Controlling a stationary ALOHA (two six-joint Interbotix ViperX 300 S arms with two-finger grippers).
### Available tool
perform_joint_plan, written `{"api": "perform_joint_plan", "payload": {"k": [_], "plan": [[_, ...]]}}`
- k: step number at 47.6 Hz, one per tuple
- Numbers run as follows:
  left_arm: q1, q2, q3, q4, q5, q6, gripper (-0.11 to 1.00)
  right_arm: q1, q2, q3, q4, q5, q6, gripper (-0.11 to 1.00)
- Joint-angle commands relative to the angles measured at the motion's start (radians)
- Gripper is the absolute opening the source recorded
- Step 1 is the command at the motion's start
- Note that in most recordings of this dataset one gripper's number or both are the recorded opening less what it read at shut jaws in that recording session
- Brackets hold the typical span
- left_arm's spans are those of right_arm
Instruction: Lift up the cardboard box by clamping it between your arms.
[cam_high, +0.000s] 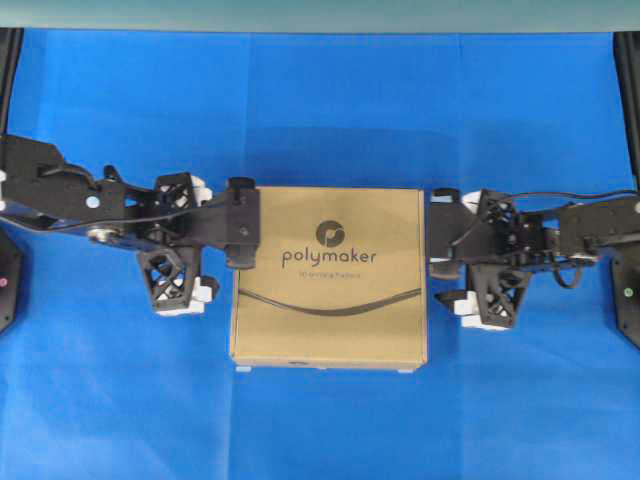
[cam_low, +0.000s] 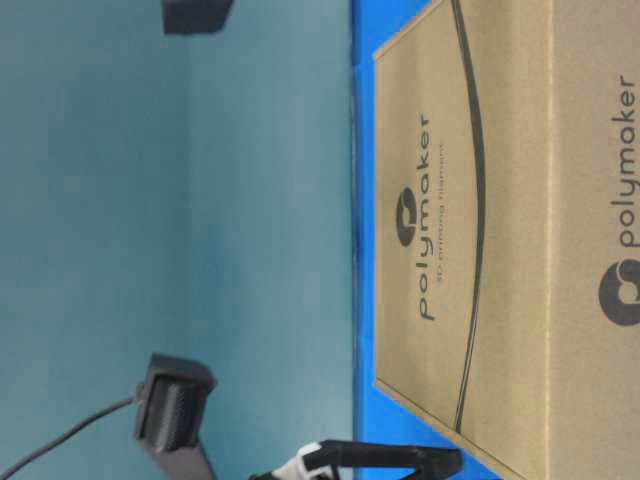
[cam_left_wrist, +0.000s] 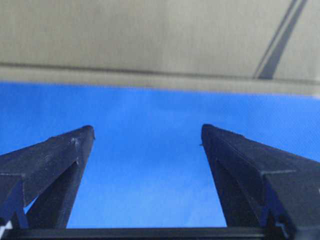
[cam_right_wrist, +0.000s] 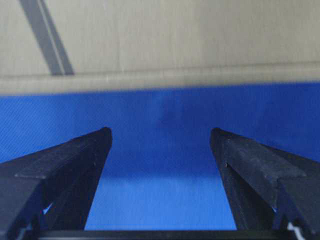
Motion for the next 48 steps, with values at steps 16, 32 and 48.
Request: {"api": "perform_joint_plan", "payload": {"k": [16,32,48], "plan": [[-0.011,-0.252,0.103,0.003,-0.009,0.005,0.84,0.002,-0.301,0.11,0.023,-0.002,0.017,0.99],[-0.034,-0.41,0.213,0.003,-0.054,0.002,0.84,0.002,-0.532,0.199,0.029,0.006,0.021,0.99],[-0.048,-0.535,0.268,0.003,-0.084,-0.002,0.84,-0.002,-0.801,0.264,0.029,0.087,0.072,0.99]]}}
